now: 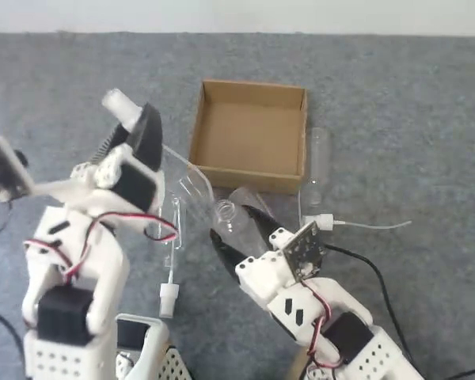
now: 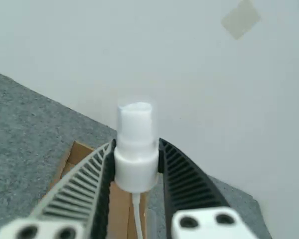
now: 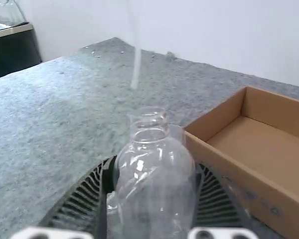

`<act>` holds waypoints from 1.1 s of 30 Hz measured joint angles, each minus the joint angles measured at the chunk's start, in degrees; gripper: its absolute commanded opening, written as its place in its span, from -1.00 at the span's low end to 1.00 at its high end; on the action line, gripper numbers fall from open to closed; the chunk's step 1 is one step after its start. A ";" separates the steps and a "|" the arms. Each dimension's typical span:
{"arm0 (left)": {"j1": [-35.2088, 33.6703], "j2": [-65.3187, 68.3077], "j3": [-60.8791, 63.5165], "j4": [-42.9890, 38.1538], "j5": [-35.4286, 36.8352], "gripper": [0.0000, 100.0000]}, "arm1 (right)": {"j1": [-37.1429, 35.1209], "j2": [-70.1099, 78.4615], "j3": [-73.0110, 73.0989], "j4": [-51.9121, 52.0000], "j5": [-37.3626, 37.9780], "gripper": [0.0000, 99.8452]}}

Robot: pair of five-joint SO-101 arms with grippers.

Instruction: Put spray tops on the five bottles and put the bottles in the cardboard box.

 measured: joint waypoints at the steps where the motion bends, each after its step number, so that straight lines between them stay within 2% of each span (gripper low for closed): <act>1: 0.62 -0.88 0.44 -0.09 0.00 -0.98 | -0.44 0.00 0.00 0.00 0.00 -0.84; 9: 3.34 -2.64 0.97 -0.09 -0.09 -0.98 | -1.14 0.00 0.00 0.00 0.00 -0.84; 22: 3.25 -2.81 5.45 -0.09 0.09 -0.98 | -1.14 0.00 0.00 0.00 0.00 -0.84; 33: 4.13 -3.16 8.35 0.09 -2.99 -0.98 | -1.14 0.00 0.00 0.00 0.00 -0.84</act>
